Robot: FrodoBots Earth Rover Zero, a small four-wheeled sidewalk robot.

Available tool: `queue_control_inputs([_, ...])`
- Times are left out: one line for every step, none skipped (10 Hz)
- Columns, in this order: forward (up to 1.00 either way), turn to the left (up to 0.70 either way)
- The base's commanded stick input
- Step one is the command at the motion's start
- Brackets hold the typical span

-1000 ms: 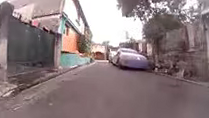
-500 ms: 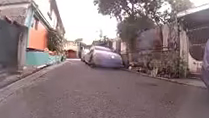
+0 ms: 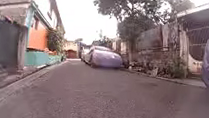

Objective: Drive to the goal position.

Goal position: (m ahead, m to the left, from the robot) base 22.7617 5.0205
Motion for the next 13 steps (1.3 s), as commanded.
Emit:
queue_control_inputs([0.28, 0.0])
queue_control_inputs([0.59, 0.0])
queue_control_inputs([0.7, 0.0])
queue_control_inputs([0.7, 0.0])
queue_control_inputs([0.7, 0.0])
queue_control_inputs([0.7, 0.0])
queue_control_inputs([0.7, 0.0])
queue_control_inputs([0.7, 0.0])
queue_control_inputs([0.7, 0.0])
queue_control_inputs([0.7, 0.0])
queue_control_inputs([0.7, 0.0])
queue_control_inputs([0.7, 0.0])
queue_control_inputs([0.7, 0.0])
